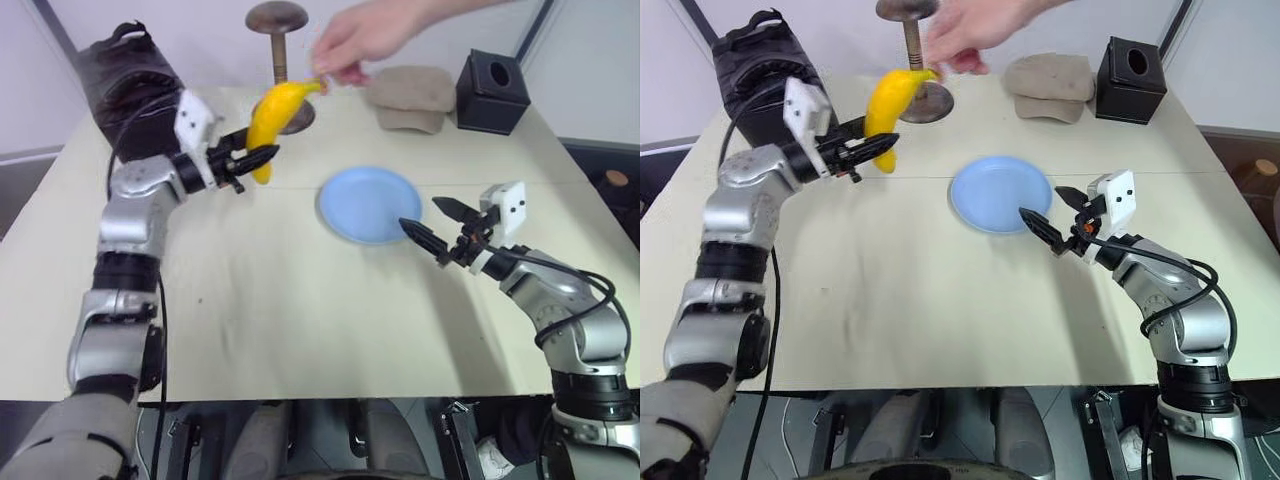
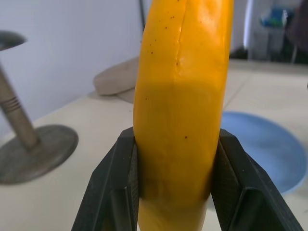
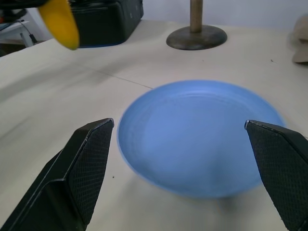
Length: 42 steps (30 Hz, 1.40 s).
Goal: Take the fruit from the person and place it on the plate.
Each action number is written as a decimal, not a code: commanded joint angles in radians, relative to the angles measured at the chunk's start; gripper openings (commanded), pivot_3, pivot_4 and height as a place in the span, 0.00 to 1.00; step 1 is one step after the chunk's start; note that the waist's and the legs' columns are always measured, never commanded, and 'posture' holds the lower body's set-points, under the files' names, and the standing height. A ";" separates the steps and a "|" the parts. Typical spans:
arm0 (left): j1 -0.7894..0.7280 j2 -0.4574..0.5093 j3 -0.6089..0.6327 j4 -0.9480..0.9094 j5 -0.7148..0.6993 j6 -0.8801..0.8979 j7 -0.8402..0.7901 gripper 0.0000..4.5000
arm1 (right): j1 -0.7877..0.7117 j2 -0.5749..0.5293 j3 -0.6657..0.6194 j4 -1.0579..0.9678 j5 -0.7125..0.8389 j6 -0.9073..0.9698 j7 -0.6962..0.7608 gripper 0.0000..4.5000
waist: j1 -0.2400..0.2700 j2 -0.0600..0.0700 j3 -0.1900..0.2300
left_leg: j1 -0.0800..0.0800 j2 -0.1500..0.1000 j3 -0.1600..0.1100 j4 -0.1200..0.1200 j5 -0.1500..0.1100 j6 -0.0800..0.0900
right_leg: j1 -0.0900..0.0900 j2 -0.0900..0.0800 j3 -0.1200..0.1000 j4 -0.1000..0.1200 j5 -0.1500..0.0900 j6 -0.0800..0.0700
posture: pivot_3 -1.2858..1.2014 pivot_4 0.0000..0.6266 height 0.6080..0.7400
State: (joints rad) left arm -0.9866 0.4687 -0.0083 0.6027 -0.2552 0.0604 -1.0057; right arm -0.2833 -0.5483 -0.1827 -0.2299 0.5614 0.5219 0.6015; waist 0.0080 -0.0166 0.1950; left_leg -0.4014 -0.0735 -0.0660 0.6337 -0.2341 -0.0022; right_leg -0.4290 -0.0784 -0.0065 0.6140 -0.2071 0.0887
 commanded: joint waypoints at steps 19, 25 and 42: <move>-0.311 -0.286 -0.238 0.679 0.440 -0.504 0.096 0.30 | 0.090 0.049 -0.058 -0.121 -0.017 -0.046 -0.087 1.00 | 0.006 0.000 0.000 | -0.007 -0.001 0.002 0.014 -0.004 0.008 | -0.001 0.000 0.000 0.002 0.003 0.006 | 0.52 0.24 1.00; -0.319 -0.299 -0.221 0.692 0.456 -0.504 0.114 0.94 | 0.113 0.047 -0.069 -0.139 -0.011 -0.045 -0.093 1.00 | 0.005 0.000 0.000 | -0.007 -0.001 0.002 0.014 -0.005 0.008 | -0.001 0.000 0.001 0.001 0.003 0.007 | 0.52 0.24 1.00; -0.453 -0.157 0.075 0.625 0.226 -0.416 0.094 0.99 | 0.068 0.057 -0.039 -0.106 -0.016 -0.043 -0.083 1.00 | -0.011 0.000 0.000 | -0.007 0.000 0.002 0.014 -0.005 0.008 | -0.001 0.001 0.001 0.002 0.003 0.007 | 0.52 0.24 1.00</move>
State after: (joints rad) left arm -1.4077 0.2716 0.0180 1.2731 0.0231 -0.3748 -0.8897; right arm -0.1966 -0.4905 -0.2129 -0.3184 0.5358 0.4922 0.5104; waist -0.0029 -0.0171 0.1953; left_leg -0.4080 -0.0736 -0.0638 0.6479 -0.2387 0.0058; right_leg -0.4305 -0.0775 -0.0058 0.6162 -0.2036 0.0953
